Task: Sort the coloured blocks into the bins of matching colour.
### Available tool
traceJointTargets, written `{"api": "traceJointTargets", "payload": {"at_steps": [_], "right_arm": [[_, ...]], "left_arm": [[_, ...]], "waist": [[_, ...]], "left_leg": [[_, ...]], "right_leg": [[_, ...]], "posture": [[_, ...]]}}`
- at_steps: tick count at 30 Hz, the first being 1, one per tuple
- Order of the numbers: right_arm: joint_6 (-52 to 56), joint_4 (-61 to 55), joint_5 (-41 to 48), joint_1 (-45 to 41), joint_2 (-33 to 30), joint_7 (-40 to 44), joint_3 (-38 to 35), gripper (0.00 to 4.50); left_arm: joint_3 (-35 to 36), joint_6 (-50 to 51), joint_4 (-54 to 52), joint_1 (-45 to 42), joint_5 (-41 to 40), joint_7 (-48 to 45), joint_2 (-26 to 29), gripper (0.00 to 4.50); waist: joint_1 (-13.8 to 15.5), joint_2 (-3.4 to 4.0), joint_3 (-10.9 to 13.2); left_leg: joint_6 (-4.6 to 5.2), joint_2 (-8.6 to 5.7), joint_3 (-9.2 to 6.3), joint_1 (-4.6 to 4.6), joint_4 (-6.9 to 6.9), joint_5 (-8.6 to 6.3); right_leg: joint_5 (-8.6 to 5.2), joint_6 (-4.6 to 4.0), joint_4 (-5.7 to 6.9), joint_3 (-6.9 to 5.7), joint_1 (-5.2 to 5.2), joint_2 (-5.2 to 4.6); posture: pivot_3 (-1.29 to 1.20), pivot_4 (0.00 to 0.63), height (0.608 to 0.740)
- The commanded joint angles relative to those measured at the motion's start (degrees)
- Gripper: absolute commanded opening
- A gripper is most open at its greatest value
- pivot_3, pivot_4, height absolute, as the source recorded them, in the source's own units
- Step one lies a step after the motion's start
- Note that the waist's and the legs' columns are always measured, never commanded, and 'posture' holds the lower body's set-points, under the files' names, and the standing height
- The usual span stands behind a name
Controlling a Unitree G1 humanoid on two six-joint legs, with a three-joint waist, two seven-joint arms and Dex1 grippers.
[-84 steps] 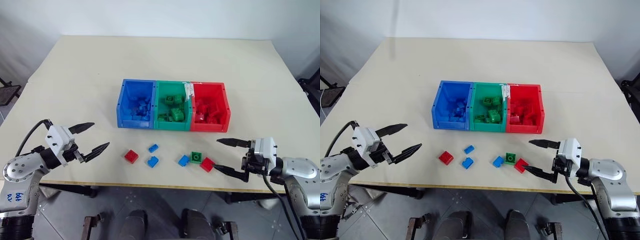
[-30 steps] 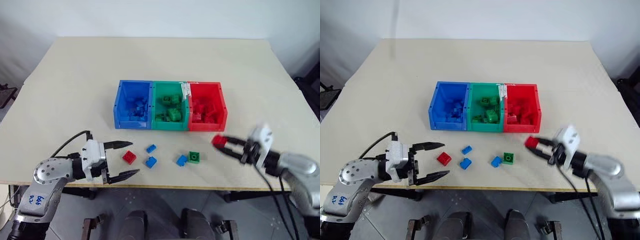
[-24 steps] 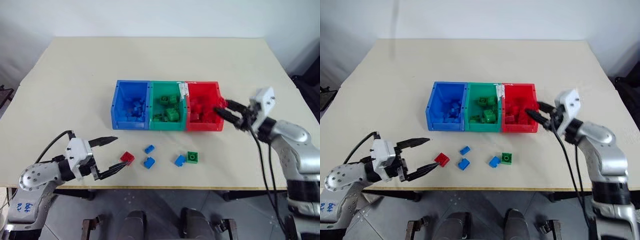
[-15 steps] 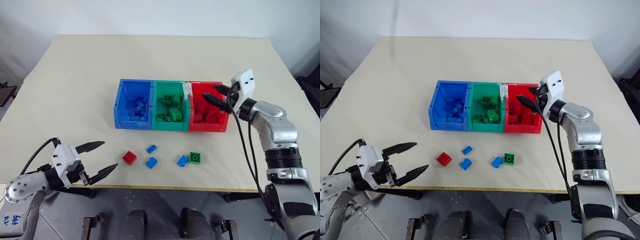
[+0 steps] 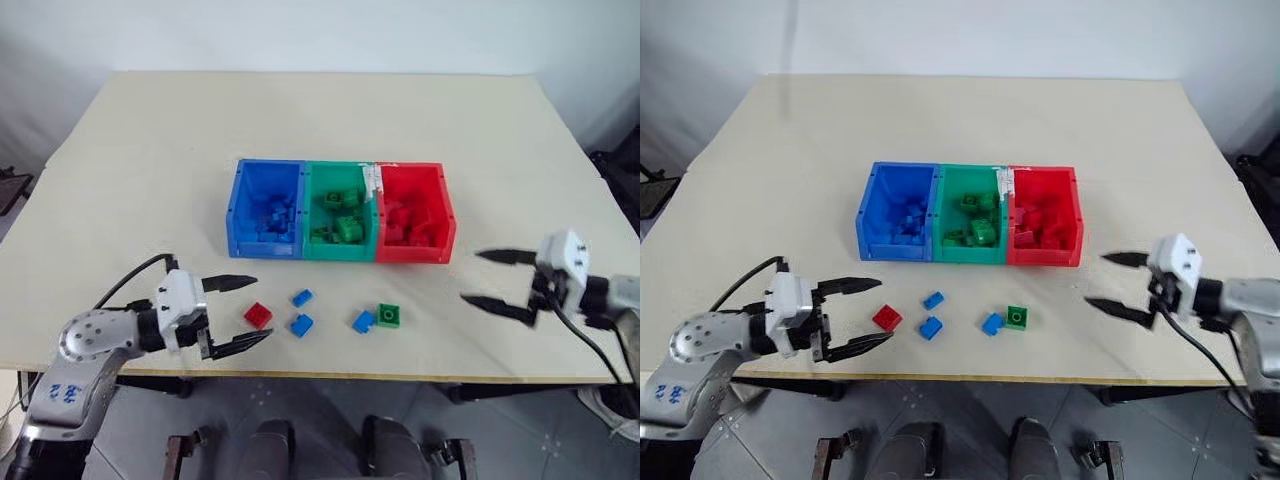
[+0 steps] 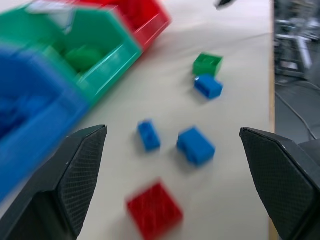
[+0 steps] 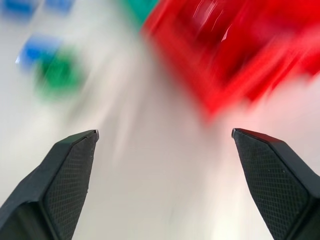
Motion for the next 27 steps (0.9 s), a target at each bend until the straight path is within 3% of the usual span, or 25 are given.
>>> {"api": "traceJointTargets", "payload": {"at_steps": [1,4,10,14,21,24,27], "right_arm": [[-3.0,1.0,-2.0,-0.3,-2.9,4.0,1.1,4.46],[-2.3,1.1,-3.2,-2.5,-2.4,4.1,3.8,4.46],[16.1,-14.9,1.3,-6.9,0.6,1.7,12.5,4.46],[21.9,-19.7,-3.3,-11.7,2.6,-1.5,20.3,4.46],[24.6,-20.1,-11.9,-16.7,10.2,-9.3,30.5,4.46],[25.2,-20.0,-13.5,-16.9,11.4,-11.4,30.9,3.82],[23.6,-19.8,-15.2,-17.3,9.9,-10.5,31.4,2.78]], "left_arm": [[-2.5,-1.2,1.1,-2.0,1.2,-1.6,-0.2,4.5],[-3.3,-1.7,2.0,-3.5,1.5,-1.7,-0.6,4.5],[1.0,-4.0,2.1,1.3,1.0,-1.8,0.8,4.5],[6.0,-5.0,3.7,6.9,0.7,-2.0,2.1,4.5],[7.9,-4.6,1.0,10.1,0.4,-0.7,1.8,4.5],[7.8,-4.1,-0.8,10.7,0.1,0.0,1.6,4.5],[7.9,-4.1,-2.4,11.5,-0.9,-0.4,1.5,4.5]], "waist": [[-0.5,0.0,0.0],[-0.5,0.0,0.0],[-0.2,0.02,0.0],[-0.2,0.02,0.0],[1.0,-0.01,0.0],[1.1,-0.04,0.0],[1.0,-0.04,0.0]], "left_leg": [[-0.01,0.01,0.05,0.09,-0.03,0.0],[-0.05,0.07,0.17,0.45,-0.13,-0.02],[-0.1,0.13,0.21,0.5,-0.15,-0.06],[-0.06,0.13,0.2,0.45,-0.04,-0.22],[-0.03,0.14,0.2,0.39,0.04,-0.31],[0.02,0.12,0.21,0.36,0.05,-0.36],[0.02,0.13,0.24,0.37,0.05,-0.37]], "right_leg": [[0.0,0.0,0.01,0.04,0.04,0.0],[0.0,-0.02,-0.01,0.12,0.28,0.03],[-0.01,-0.04,-0.03,0.22,0.27,0.06],[-0.01,-0.05,-0.08,0.22,0.27,0.08],[-0.01,-0.05,-0.09,0.22,0.23,0.09],[-0.01,-0.05,-0.1,0.23,0.22,0.09],[-0.01,-0.05,-0.12,0.23,0.23,0.09]], "posture": [[0.0,0.15,0.74],[0.0,0.15,0.74],[0.0,0.15,0.74],[0.0,0.15,0.74],[0.0,0.15,0.74],[0.0,0.15,0.74],[0.0,0.15,0.74]]}}
